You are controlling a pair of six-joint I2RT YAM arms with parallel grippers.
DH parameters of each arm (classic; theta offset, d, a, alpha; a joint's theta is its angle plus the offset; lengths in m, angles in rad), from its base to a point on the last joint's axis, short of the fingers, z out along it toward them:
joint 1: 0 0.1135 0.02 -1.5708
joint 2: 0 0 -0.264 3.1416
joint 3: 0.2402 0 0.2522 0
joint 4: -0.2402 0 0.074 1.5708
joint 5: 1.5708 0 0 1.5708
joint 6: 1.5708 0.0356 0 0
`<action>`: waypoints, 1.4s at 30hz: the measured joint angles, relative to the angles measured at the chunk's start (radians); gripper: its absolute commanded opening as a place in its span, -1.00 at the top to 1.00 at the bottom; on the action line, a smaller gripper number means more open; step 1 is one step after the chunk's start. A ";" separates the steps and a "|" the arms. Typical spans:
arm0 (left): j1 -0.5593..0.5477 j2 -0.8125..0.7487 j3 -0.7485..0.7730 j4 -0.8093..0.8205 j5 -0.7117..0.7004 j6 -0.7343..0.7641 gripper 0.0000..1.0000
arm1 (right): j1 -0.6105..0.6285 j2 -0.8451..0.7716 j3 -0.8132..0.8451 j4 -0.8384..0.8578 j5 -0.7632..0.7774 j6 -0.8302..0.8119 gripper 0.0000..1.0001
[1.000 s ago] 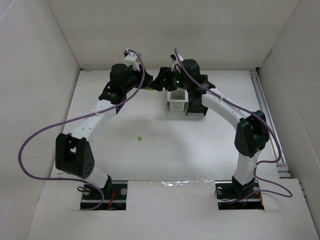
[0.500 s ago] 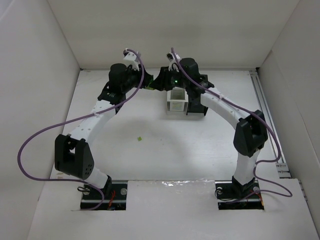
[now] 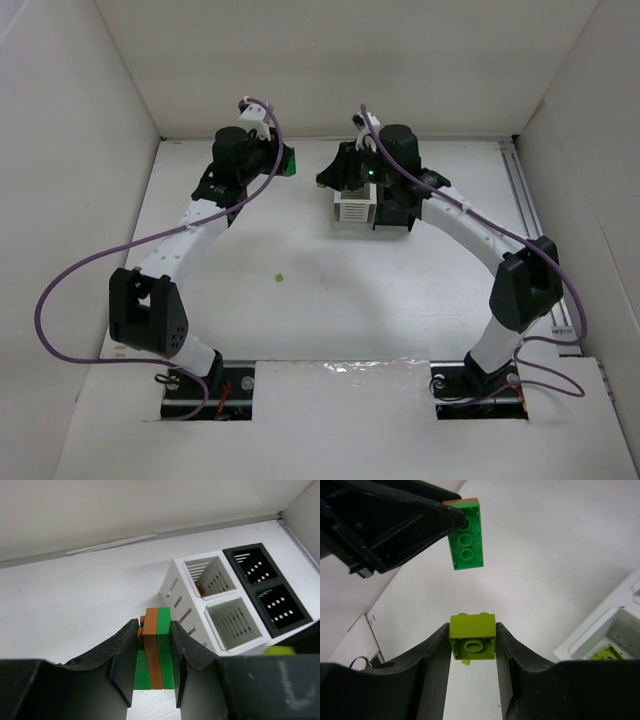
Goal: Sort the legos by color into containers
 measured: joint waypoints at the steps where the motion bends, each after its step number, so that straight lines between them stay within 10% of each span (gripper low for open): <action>1: 0.006 0.001 0.000 0.002 -0.011 0.008 1.00 | -0.010 -0.018 -0.008 -0.002 0.000 -0.003 0.99; 22: 0.015 0.018 0.000 0.004 -0.010 0.037 1.00 | -0.175 0.029 -0.038 -0.055 0.110 -0.202 0.96; 31: 0.015 0.018 0.000 0.004 -0.010 0.037 1.00 | -0.171 0.063 -0.048 -0.085 0.110 -0.261 -0.17; 42: 0.015 0.018 0.000 -0.005 0.036 0.027 1.00 | -0.170 0.065 -0.042 -0.100 -0.102 -0.312 -0.48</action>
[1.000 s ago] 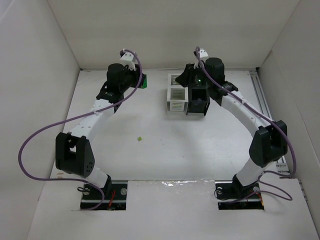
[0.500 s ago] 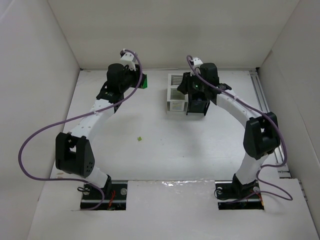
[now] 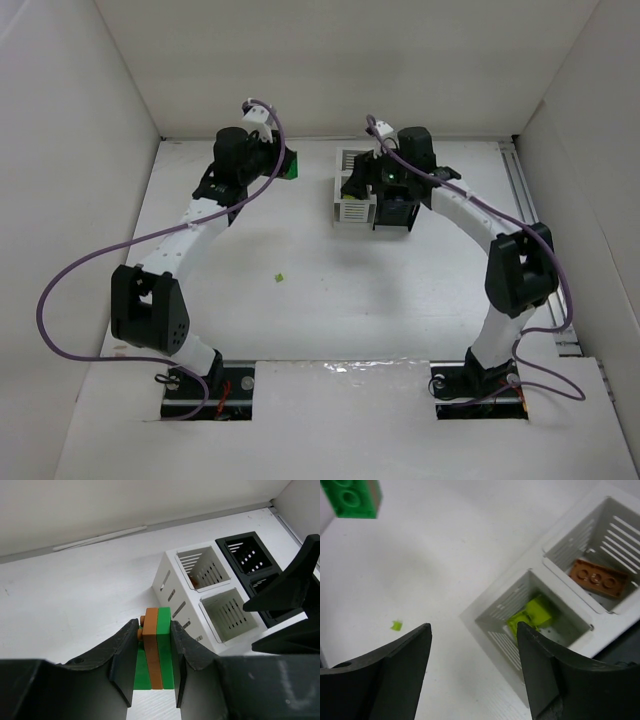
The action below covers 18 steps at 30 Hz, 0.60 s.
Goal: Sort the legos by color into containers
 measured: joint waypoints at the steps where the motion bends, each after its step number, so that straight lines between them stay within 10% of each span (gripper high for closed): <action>1: 0.000 0.000 0.000 0.000 0.006 -0.006 1.00 | -0.003 0.000 0.005 0.000 -0.033 0.003 -0.48; 18: 0.000 0.000 0.017 0.001 0.038 -0.197 1.00 | 0.159 -0.021 0.069 0.251 -0.067 0.447 -0.65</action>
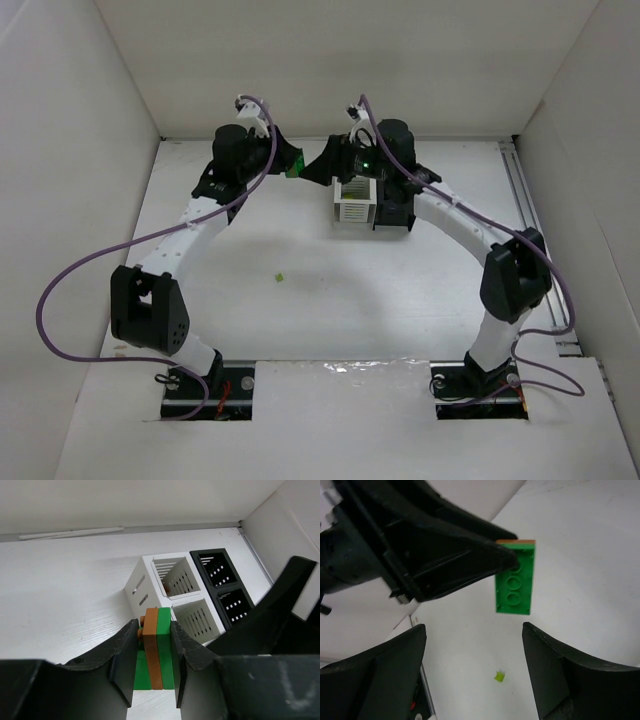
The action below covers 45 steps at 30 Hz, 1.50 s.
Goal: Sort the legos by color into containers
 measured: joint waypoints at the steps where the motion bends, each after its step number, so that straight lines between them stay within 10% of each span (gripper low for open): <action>1: 0.000 0.000 0.003 0.000 0.002 -0.005 1.00 | 0.000 0.015 0.015 0.006 0.010 0.014 -0.65; 32: -0.026 -0.002 0.014 0.009 0.028 -0.010 1.00 | 0.060 0.092 0.077 -0.006 0.175 -0.097 -0.27; 42: -0.032 -0.010 0.014 0.010 0.029 0.008 0.96 | 0.051 0.098 0.078 -0.018 0.185 -0.109 0.58; 45: -0.032 -0.010 0.014 0.007 0.030 0.008 0.38 | 0.048 0.098 0.078 -0.018 0.184 -0.109 0.86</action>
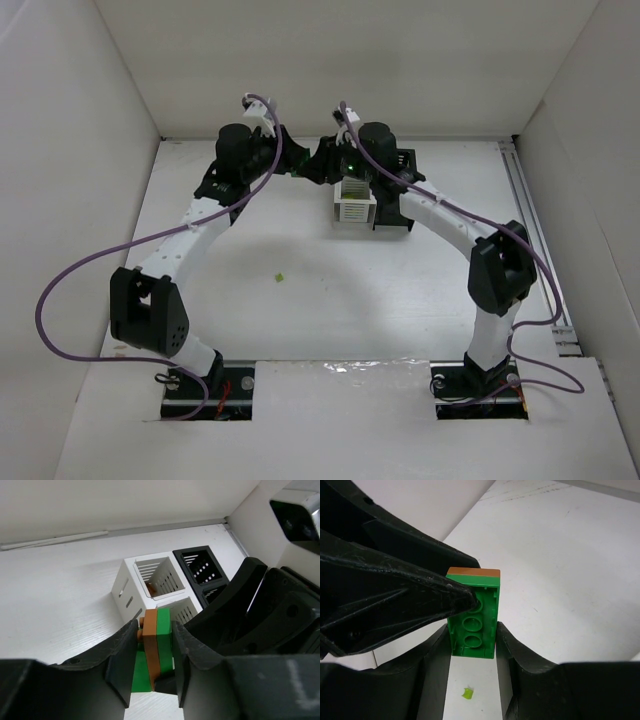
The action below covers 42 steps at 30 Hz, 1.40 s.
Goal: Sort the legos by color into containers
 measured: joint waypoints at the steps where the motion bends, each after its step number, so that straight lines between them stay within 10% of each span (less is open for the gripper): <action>1: 0.000 0.000 0.000 0.001 0.001 0.002 0.24 | -0.002 0.000 0.000 0.000 -0.004 0.000 0.91; 6: 0.000 -0.001 0.000 0.003 0.000 0.005 -0.68 | -0.016 0.000 -0.001 -0.007 -0.053 -0.003 1.00; 9: 0.002 -0.002 0.000 0.004 0.010 -0.001 -0.82 | -0.038 -0.003 -0.021 -0.002 -0.082 0.001 1.00; 18: 0.165 -0.102 -0.111 0.180 0.310 -0.069 -0.76 | -0.180 -0.072 -0.182 0.011 -0.277 0.053 1.00; 27: 0.209 0.029 -0.235 0.681 0.846 -0.459 -0.64 | -0.276 -0.123 -0.224 0.180 -0.607 0.244 1.00; 42: 0.147 0.087 -0.206 0.694 0.884 -0.481 -0.50 | -0.230 -0.188 -0.258 0.251 -0.719 0.318 1.00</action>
